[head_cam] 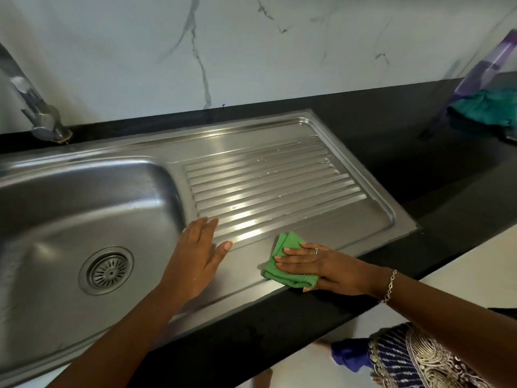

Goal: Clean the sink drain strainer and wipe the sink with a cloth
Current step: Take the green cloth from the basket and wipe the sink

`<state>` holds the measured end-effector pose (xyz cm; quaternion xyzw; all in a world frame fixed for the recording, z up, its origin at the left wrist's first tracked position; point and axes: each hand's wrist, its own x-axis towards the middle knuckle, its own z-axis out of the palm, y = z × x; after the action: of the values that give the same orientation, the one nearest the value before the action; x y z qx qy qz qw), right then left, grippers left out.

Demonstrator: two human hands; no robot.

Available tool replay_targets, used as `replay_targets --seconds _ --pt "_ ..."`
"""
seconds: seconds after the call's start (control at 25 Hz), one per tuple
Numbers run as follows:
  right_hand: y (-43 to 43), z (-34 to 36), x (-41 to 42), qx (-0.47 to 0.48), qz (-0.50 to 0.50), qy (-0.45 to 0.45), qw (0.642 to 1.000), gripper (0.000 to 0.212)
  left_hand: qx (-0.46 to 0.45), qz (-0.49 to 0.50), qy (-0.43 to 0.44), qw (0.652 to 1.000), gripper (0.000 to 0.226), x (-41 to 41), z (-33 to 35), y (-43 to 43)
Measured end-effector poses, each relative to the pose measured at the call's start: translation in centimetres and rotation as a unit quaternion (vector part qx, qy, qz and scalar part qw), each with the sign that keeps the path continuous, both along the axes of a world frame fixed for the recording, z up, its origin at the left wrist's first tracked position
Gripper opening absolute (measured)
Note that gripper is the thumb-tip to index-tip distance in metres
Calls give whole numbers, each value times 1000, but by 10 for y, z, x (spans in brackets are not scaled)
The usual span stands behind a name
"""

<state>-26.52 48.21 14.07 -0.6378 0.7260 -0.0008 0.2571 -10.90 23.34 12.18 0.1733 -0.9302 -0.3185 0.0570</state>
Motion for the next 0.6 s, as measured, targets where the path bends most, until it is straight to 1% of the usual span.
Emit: replay_targets --seconds 0.08,0.16,0.2,0.28,0.32,0.48,0.6 --pt "14 1 -14 2 -4 2 1000 56 -8 -4 -2 1000 58 -8 0 11" --pt "27 1 -27 3 -7 3 1000 56 -8 -13 -8 1000 64 -15 1 22" --pt "32 2 -33 3 -11 1 1000 56 -6 -19 -12 1000 74 -17 3 26" --pt "45 3 -46 1 -28 -6 1000 56 -3 -24 -11 1000 103 -22 5 34" --pt "53 4 -53 0 -39 -7 999 56 -3 -22 -12 1000 111 -25 6 37" --pt "80 3 -78 -3 -69 2 998 57 -9 -20 -11 1000 123 -36 3 47" --pt "98 3 -94 -7 -95 6 995 57 -14 -15 5 1000 121 -40 -1 48"
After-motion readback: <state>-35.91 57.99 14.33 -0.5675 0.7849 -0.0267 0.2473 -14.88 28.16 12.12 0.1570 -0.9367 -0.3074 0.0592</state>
